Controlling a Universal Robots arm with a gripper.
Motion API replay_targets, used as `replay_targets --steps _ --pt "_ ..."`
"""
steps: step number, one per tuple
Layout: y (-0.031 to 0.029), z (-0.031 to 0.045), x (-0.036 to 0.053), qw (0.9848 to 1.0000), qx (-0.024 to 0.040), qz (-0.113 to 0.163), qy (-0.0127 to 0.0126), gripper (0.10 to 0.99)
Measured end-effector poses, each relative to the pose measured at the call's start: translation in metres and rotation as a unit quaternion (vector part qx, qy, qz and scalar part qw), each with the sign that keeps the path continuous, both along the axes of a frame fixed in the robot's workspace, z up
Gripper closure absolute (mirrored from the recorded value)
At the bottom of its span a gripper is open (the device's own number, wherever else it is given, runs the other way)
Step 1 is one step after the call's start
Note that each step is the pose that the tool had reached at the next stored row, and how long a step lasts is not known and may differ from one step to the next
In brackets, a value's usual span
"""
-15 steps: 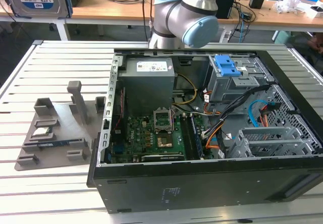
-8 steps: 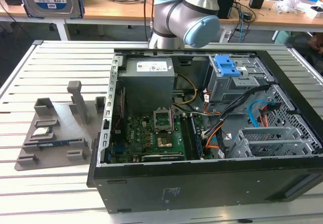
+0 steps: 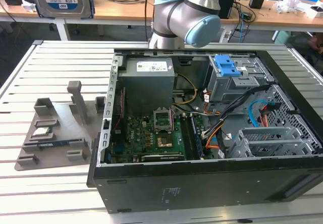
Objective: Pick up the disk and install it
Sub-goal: 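Pick up the disk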
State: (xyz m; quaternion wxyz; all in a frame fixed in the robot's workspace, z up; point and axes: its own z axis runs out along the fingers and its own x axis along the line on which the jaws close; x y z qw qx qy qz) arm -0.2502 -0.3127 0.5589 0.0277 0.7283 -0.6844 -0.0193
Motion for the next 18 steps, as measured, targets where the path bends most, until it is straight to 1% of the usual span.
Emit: replay_targets --steps 6,8,10,12,17,18 --pt "0.0 0.0 0.0189 1.0 0.0 0.0 0.0 0.718" --pt "0.0 0.0 0.0315 1.0 0.0 0.0 0.0 0.718" --pt "0.0 0.0 0.0416 1.0 0.0 0.0 0.0 0.718" --pt "0.0 0.0 0.0471 1.0 0.0 0.0 0.0 0.718" --pt "0.0 0.0 0.0722 1.0 0.0 0.0 0.0 0.718" --pt "0.0 0.0 0.075 1.0 0.0 0.0 -0.0001 0.718"
